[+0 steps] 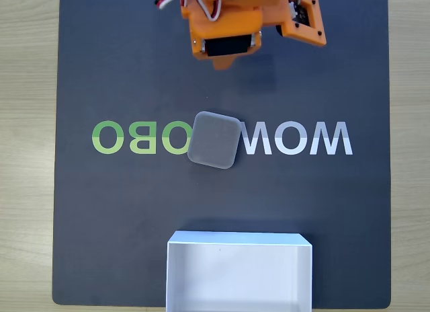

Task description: Grab the usb to bin

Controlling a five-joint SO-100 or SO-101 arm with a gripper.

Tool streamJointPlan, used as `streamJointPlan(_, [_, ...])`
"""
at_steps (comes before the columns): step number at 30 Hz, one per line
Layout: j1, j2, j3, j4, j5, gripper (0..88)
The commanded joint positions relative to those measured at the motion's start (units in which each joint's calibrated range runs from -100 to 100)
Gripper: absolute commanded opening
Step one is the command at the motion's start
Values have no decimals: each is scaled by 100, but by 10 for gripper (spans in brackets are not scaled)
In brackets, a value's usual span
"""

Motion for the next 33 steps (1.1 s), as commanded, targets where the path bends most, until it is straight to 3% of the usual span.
streamJointPlan(1, [-49, 626, -1216, 368, -507, 36])
streamJointPlan(8, [-49, 2025, -2923, 394, -1017, 37])
streamJointPlan(17, [153, 3382, -4143, 385, -1059, 58])
streamJointPlan(29, [254, 3670, -4080, 1127, -1054, 442])
streamJointPlan(33, [237, 3763, -4016, 1354, -1059, 522])
